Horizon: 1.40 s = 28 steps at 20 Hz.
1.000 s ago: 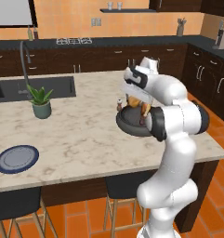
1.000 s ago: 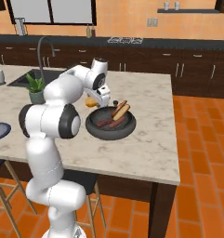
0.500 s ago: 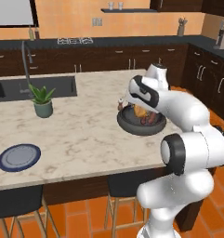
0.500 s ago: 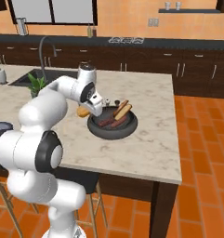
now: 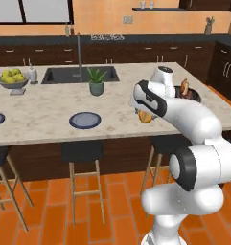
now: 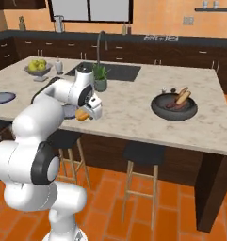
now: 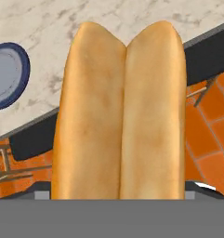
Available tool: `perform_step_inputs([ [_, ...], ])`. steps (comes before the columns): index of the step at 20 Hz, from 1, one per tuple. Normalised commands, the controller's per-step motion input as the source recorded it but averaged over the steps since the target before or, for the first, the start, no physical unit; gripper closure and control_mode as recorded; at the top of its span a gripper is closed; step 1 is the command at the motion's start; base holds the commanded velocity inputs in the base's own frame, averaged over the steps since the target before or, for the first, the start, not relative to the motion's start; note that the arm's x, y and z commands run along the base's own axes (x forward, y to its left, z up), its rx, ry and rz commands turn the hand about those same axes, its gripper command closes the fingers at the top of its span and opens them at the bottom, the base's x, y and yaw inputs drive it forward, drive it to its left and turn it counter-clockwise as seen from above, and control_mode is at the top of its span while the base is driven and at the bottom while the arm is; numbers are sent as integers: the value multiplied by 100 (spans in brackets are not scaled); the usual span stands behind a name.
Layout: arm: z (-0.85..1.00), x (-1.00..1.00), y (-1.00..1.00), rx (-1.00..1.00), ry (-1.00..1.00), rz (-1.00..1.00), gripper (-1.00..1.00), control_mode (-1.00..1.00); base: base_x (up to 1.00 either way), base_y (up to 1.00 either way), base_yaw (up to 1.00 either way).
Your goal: Place one bun and one sausage from the bowl on each plate.
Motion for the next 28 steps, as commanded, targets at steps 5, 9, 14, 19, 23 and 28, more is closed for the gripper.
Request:
perform_step_inputs([
  [5,0,0,0,0,0,0,100,100,-15,100,12],
  [9,0,0,0,0,0,0,100,100,36,100,0],
  [14,0,0,0,0,0,0,100,100,47,89,-8],
  [19,0,0,0,0,0,0,100,100,76,29,-13],
  [23,0,0,0,0,0,0,100,100,56,52,-7],
  [28,0,0,0,0,0,0,100,100,20,86,-3],
])
